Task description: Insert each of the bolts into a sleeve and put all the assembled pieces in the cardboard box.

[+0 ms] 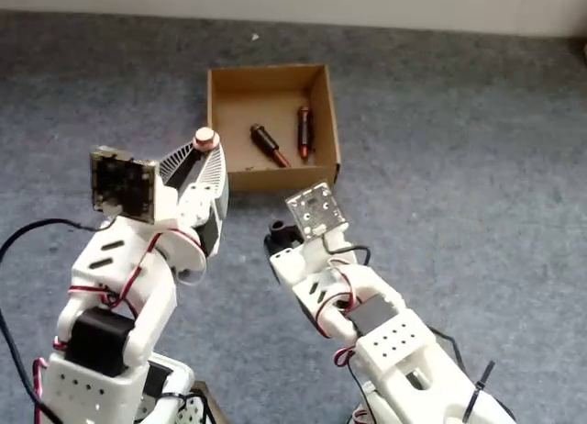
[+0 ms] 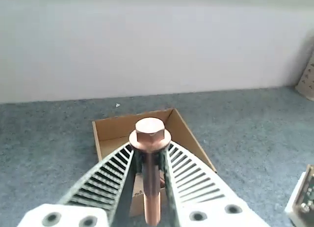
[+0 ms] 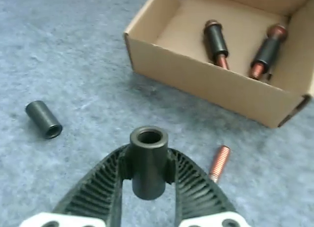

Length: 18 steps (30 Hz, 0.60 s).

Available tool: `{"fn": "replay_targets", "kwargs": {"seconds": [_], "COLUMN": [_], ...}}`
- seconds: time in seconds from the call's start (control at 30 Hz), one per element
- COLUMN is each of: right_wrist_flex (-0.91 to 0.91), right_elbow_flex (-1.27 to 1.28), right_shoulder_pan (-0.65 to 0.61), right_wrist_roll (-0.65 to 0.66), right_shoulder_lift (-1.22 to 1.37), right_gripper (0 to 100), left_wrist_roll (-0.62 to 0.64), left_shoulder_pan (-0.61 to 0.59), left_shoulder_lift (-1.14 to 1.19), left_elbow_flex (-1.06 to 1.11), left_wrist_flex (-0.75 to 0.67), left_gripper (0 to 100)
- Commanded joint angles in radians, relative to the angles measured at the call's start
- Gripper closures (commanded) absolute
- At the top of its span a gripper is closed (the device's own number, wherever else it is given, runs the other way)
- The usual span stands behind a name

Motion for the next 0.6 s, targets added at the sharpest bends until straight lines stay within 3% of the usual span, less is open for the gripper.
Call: {"fn": "replay_targets", "kwargs": {"seconds": [0.0, 0.27, 0.57], "right_wrist_flex": [-0.03, -0.15, -0.352], "right_elbow_flex": [-0.044, -0.012, 0.205], "right_shoulder_pan": [-0.041, -0.09, -0.142], "right_wrist_roll": [0.014, 0.02, 0.203], "right_shoulder_lift": [-0.03, -0.084, -0.266], "right_gripper": [99.4, 99.4, 99.4], "left_wrist_roll": [0.064, 0.066, 0.066], "left_shoulder_pan": [-0.007, 0.051, 0.067], "left_shoulder_lift": [-0.085, -0.251, -0.366], "left_elbow_flex": [0.061, 0.234, 0.263], "left_wrist_flex": [-0.041, -0.153, -0.15], "left_gripper": [99, 99, 99]}}
